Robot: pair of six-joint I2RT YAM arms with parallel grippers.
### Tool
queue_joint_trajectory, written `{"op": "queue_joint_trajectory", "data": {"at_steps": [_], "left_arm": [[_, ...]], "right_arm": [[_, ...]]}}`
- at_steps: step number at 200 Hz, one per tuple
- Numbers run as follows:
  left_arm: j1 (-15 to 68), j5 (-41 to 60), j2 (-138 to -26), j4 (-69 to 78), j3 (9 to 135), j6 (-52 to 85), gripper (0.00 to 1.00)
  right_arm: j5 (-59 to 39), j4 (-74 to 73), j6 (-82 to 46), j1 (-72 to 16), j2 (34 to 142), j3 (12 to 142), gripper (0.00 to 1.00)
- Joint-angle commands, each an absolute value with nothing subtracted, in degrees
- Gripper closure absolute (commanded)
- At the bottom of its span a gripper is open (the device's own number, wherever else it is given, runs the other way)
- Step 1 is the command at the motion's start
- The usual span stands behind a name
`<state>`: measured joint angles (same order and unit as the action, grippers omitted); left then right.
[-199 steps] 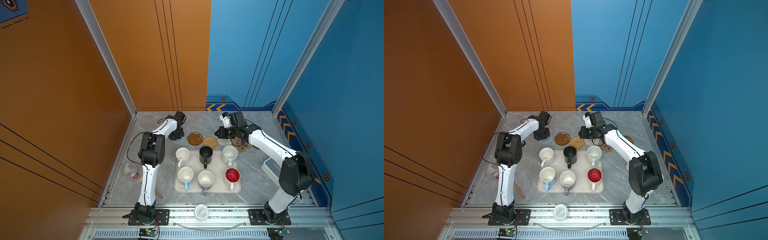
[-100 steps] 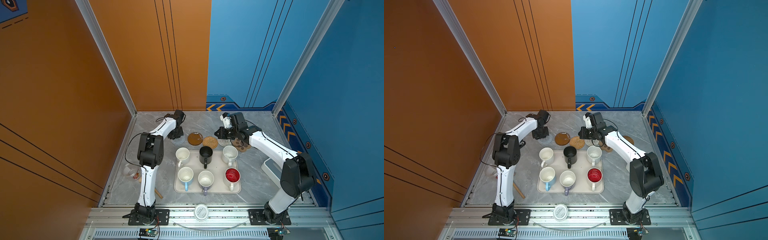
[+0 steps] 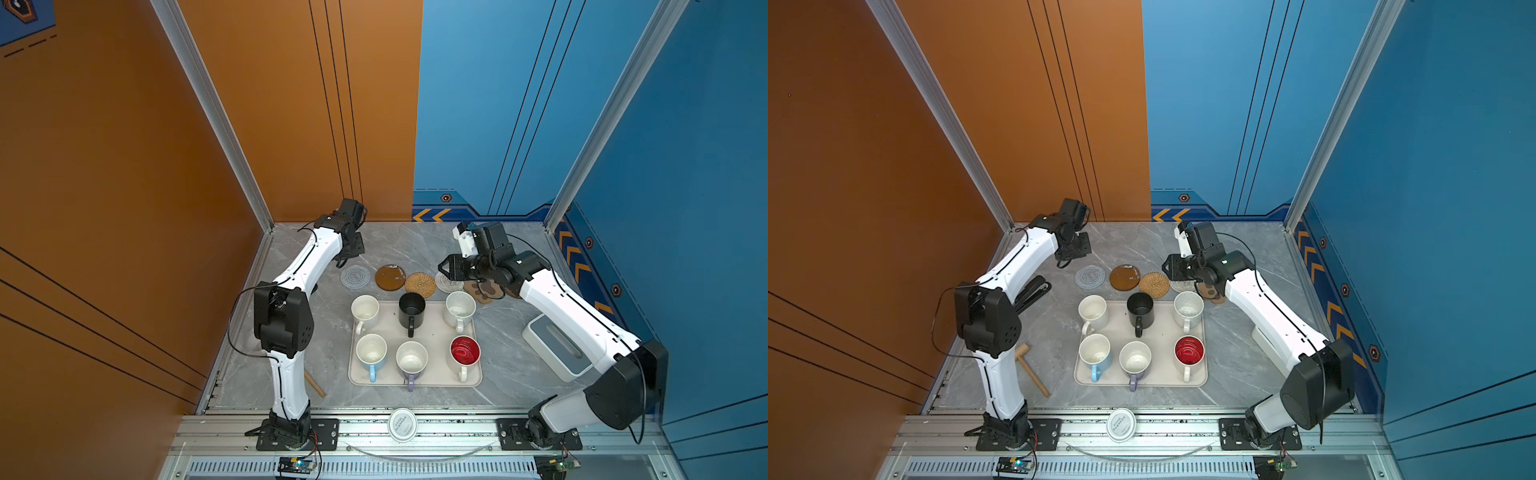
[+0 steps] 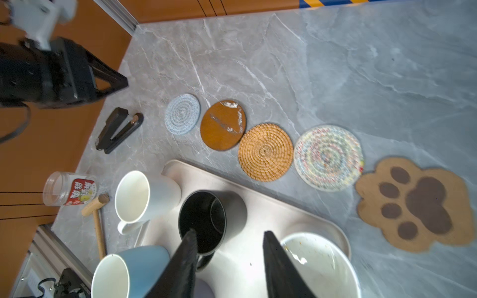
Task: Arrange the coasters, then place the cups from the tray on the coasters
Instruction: 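Swing the right gripper over the white speckled mug while the left arm shifts farther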
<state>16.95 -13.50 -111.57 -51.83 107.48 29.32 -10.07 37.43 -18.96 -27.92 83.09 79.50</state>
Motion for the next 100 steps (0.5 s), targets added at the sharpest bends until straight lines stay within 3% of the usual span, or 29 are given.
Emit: {"op": "queue_joint_trajectory", "data": {"at_steps": [1,27,67,100], "left_arm": [[19.55,-14.20,-106.78,-50.08,106.44,27.02,0.73],[22.43,-10.30,-102.12,-44.67,102.29,26.27,0.65],[27.55,-3.40,-94.87,-34.05,92.19,25.24,0.48],[30.04,0.20,-87.70,-26.12,83.62,25.63,0.41]], "right_arm": [[-0.33,50.11,-18.35,-29.93,79.15,78.53,0.50],[4.77,54.64,-21.49,-33.17,75.22,74.49,0.43],[7.03,57.30,-27.55,-36.79,72.27,69.78,0.42],[7.21,57.57,-31.28,-39.36,73.75,66.53,0.39]]}}
